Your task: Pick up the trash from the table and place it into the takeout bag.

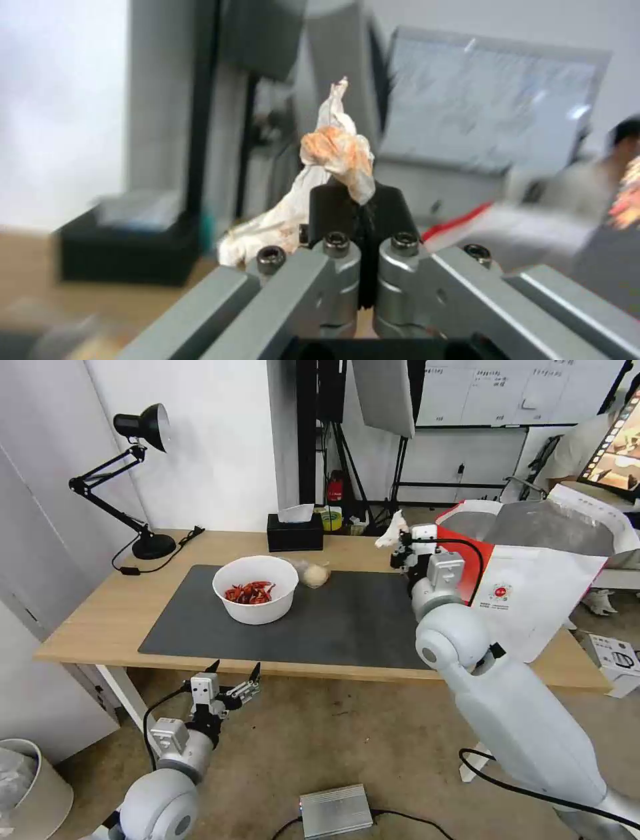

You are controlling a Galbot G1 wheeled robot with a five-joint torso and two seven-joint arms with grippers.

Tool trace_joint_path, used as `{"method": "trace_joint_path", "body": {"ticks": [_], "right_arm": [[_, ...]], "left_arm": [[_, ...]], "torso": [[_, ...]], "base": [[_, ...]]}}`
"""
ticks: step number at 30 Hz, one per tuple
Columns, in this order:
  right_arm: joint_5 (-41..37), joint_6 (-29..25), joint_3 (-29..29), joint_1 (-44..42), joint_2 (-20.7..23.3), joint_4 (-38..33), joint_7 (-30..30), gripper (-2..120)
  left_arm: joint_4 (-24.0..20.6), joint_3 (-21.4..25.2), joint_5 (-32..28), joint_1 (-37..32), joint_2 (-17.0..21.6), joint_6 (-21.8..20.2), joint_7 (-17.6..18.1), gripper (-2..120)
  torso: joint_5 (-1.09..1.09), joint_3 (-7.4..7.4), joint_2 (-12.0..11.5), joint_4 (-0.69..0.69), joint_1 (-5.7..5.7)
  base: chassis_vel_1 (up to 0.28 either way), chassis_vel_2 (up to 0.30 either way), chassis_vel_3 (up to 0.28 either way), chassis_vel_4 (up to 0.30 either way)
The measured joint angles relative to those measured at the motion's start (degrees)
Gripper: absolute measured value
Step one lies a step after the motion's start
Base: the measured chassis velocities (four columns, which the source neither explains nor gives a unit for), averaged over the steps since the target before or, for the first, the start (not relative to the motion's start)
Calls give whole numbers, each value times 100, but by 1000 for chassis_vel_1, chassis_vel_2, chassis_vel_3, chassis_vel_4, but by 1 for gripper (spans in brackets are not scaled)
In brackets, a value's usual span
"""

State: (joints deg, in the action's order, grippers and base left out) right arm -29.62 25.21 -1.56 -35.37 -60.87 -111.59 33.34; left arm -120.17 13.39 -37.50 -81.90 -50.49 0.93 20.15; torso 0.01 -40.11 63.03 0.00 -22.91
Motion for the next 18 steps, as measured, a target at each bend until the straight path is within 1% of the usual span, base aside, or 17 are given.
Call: {"method": "trace_joint_path", "body": {"ticks": [2, 3, 5, 10, 11, 13, 18], "right_arm": [[390, -199, -107, -37, 9, 42, -39, 0], [390, -199, -107, -37, 9, 42, -39, 0], [734, -366, -221, -62, 13, 78, -61, 0], [996, -471, -370, -96, 17, 98, -44, 0], [1130, -509, -454, -120, 23, 112, -20, 0], [1642, -668, -724, -219, 57, 204, 19, 0], [1881, -676, -984, -321, 129, 305, 128, 0]], "left_arm": [[8, -7, 5, -1, -7, 0, 2, 100], [8, -7, 5, -1, -7, 0, 2, 100], [10, -14, 12, -5, -15, 0, 2, 100], [10, -19, 20, -10, -23, 0, 3, 100], [10, -21, 23, -11, -29, 0, 2, 100], [7, -32, 32, -18, -45, -1, 3, 100], [-9, -53, 47, -28, -69, -6, 3, 100]], "torso": [[0, 0, 0, 0, 0], [0, 0, 0, 0, 0], [0, 0, 0, 0, 0], [0, 0, 0, 0, 0], [0, 0, 0, 0, 0], [0, 0, 0, 0, 0], [0, 0, 0, 0, 0]], "base": [[0, 0, 0, 0], [0, 0, 0, 0], [0, 0, 0, 0], [0, 0, 0, 0], [0, 0, 0, 0], [0, 0, 0, 0], [0, 0, 0, 0]]}}
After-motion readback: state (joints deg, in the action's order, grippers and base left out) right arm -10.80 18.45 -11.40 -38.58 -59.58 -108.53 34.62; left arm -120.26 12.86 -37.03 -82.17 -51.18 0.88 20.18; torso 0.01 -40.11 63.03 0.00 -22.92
